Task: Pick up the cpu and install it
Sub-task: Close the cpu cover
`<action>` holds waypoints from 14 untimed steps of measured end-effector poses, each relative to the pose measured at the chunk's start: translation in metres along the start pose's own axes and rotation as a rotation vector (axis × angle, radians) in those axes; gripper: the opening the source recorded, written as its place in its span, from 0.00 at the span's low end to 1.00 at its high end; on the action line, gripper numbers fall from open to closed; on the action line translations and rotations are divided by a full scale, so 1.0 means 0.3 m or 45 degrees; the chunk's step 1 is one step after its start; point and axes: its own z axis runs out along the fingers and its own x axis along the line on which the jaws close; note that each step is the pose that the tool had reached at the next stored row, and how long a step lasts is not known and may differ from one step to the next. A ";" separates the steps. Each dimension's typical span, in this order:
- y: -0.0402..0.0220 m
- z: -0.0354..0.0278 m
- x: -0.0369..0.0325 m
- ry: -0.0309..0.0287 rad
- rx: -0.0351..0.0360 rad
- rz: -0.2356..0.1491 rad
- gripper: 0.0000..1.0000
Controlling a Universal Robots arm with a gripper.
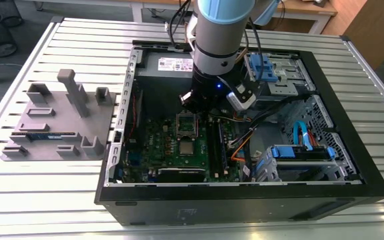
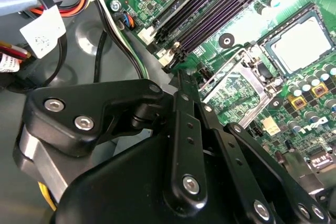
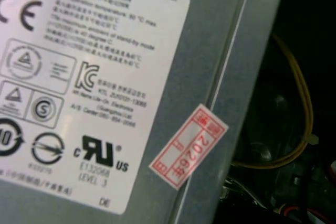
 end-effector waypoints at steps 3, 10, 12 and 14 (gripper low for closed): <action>0.000 -0.011 0.000 0.0001 -0.0002 -0.004 0.11; 0.000 -0.012 -0.002 0.0003 -0.0001 -0.007 0.11; -0.002 -0.010 -0.007 0.0009 -0.0006 -0.020 0.11; -0.003 -0.009 -0.010 0.0019 -0.0013 -0.043 0.11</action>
